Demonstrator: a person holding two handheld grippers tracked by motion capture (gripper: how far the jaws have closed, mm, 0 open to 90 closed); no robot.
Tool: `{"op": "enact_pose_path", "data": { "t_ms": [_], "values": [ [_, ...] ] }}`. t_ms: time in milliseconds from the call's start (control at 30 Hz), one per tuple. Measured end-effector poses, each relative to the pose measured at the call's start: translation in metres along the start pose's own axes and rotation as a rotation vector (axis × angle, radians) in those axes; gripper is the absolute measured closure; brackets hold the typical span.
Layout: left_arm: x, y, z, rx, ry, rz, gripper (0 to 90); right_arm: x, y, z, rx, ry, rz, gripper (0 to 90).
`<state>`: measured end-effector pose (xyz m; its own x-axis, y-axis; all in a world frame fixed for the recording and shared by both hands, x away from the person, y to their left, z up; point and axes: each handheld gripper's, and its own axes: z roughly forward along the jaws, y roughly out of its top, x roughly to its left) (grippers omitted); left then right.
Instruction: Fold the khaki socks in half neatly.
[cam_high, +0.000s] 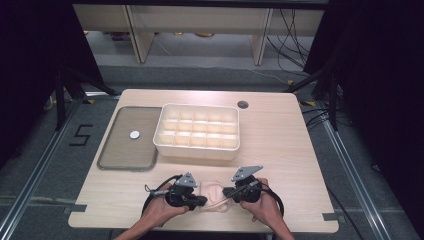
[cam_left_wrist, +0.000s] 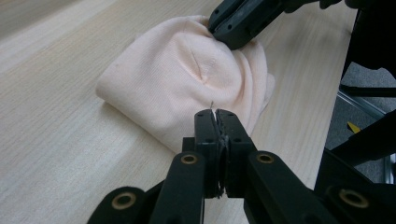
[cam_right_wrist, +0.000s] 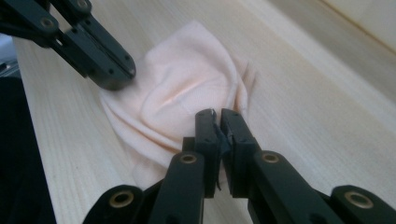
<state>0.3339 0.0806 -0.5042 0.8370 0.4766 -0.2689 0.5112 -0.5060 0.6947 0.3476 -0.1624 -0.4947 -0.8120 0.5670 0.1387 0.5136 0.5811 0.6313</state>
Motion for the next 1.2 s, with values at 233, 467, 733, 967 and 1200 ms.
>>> {"op": "enact_pose_path", "data": {
  "t_ms": [233, 467, 733, 967, 1200],
  "values": [
    [0.004, 0.007, -0.007, -0.038, 0.020, -0.023, 86.2, 0.001, -0.001, 0.003, -0.019, 0.014, -0.002, 86.5],
    [0.024, 0.021, -0.005, -0.061, 0.067, -0.030, 86.7, 0.000, -0.001, -0.001, -0.009, 0.014, 0.009, 85.6],
    [0.034, 0.026, 0.009, -0.028, 0.091, -0.048, 87.0, -0.001, -0.001, -0.001, -0.014, 0.013, 0.001, 85.3],
    [0.037, 0.024, 0.013, -0.016, 0.095, -0.056, 87.4, 0.000, -0.001, -0.001, -0.009, 0.012, 0.003, 85.3],
    [0.036, 0.024, 0.012, -0.023, 0.094, -0.057, 86.8, 0.003, 0.001, -0.009, -0.045, 0.000, -0.002, 83.2]
  ]
}}
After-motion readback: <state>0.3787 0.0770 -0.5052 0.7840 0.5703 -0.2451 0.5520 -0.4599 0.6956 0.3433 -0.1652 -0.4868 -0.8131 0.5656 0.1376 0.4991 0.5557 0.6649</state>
